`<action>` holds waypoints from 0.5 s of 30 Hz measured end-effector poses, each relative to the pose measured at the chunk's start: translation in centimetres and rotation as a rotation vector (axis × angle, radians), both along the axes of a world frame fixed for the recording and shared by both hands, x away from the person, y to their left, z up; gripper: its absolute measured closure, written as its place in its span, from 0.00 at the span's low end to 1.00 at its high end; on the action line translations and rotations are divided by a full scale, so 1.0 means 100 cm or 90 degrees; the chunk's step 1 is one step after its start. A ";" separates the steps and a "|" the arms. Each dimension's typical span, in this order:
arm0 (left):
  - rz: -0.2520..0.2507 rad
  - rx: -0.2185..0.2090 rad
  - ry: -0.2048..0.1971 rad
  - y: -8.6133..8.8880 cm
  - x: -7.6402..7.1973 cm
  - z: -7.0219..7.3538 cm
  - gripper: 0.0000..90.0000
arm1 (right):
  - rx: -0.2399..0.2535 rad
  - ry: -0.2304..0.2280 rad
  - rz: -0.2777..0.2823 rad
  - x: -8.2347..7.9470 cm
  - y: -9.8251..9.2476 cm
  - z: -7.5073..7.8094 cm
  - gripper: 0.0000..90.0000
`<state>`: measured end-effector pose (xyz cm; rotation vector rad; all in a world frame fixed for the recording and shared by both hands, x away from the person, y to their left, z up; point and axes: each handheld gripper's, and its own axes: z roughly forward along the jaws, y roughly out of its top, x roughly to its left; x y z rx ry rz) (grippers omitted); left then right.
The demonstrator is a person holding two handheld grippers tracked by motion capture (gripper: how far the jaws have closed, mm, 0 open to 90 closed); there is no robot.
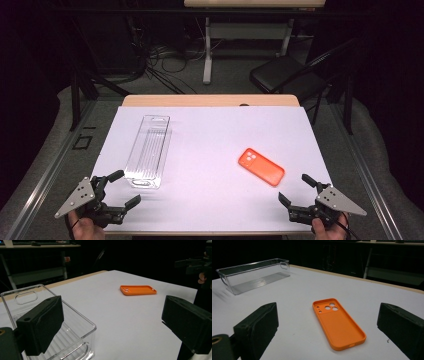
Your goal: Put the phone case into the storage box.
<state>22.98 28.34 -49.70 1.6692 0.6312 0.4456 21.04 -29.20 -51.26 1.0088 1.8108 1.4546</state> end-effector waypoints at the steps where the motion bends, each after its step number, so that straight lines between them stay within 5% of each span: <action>1: 0.000 0.000 0.000 0.000 0.000 0.000 0.05 | -0.001 0.001 0.000 0.000 0.000 0.000 0.04; 15: -0.009 0.009 0.008 -0.002 0.001 -0.001 0.05 | -0.020 0.020 0.000 0.003 0.003 -0.001 0.04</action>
